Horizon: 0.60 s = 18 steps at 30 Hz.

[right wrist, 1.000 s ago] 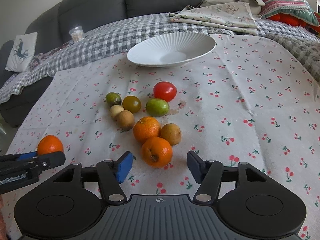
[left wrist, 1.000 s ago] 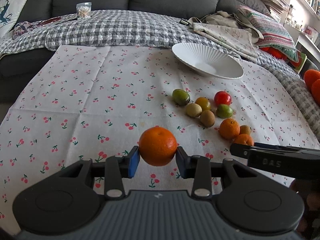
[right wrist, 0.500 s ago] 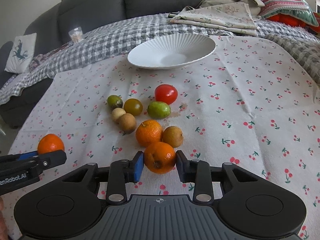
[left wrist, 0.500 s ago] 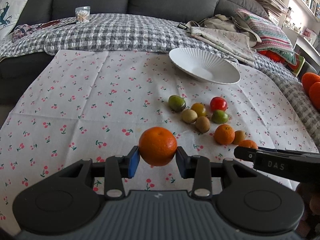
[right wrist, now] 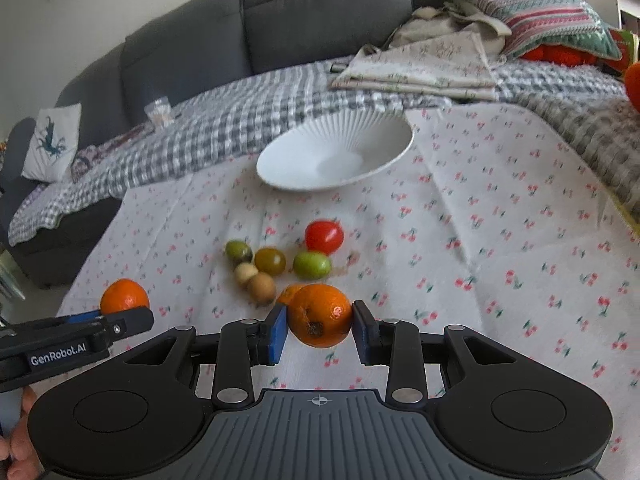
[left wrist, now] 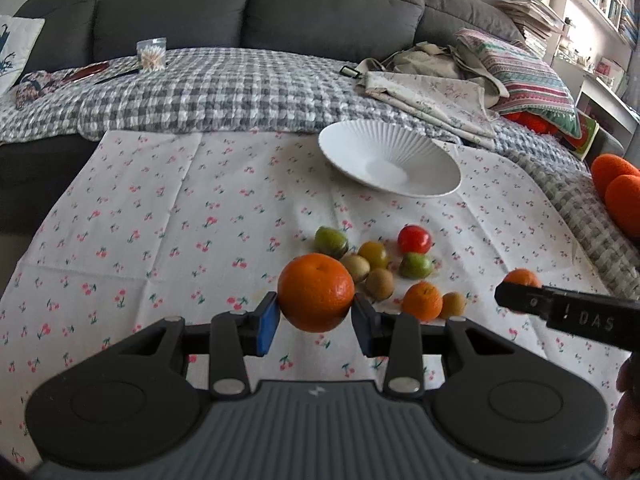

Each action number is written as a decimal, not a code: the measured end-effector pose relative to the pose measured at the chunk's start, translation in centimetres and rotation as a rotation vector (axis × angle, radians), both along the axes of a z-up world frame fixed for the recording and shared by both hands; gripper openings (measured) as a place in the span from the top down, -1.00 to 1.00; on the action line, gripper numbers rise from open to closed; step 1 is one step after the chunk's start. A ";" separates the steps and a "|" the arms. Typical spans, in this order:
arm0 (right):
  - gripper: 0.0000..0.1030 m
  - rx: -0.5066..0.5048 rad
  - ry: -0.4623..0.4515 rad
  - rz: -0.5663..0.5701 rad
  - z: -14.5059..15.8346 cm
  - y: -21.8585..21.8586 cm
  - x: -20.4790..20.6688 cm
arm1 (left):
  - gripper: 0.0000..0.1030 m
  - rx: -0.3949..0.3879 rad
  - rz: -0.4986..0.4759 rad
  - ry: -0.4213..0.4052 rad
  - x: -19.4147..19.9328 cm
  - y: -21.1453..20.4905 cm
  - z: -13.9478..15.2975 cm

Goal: Organize fruits
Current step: 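Carry both mandarins into the white bowl and open both grippers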

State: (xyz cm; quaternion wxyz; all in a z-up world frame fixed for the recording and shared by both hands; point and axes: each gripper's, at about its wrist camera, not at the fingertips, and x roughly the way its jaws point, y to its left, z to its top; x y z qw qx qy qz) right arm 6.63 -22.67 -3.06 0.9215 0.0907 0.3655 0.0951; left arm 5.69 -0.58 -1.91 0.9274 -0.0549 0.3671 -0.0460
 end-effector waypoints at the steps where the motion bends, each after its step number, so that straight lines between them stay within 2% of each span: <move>1: 0.36 -0.001 -0.005 -0.001 0.3 -0.2 0.1 | 0.27 -0.001 -0.003 -0.001 0.2 -0.1 0.2; 9: 0.36 -0.002 -0.055 -0.004 3.3 -1.9 2.6 | 0.27 -0.009 -0.032 -0.032 2.7 -1.2 3.3; 14: 0.36 0.011 -0.066 -0.012 4.4 -3.2 4.5 | 0.27 0.026 -0.060 -0.066 5.4 -2.6 4.9; 18: 0.36 0.000 -0.063 -0.020 4.5 -4.0 6.3 | 0.27 0.083 -0.069 -0.088 7.7 -3.7 4.8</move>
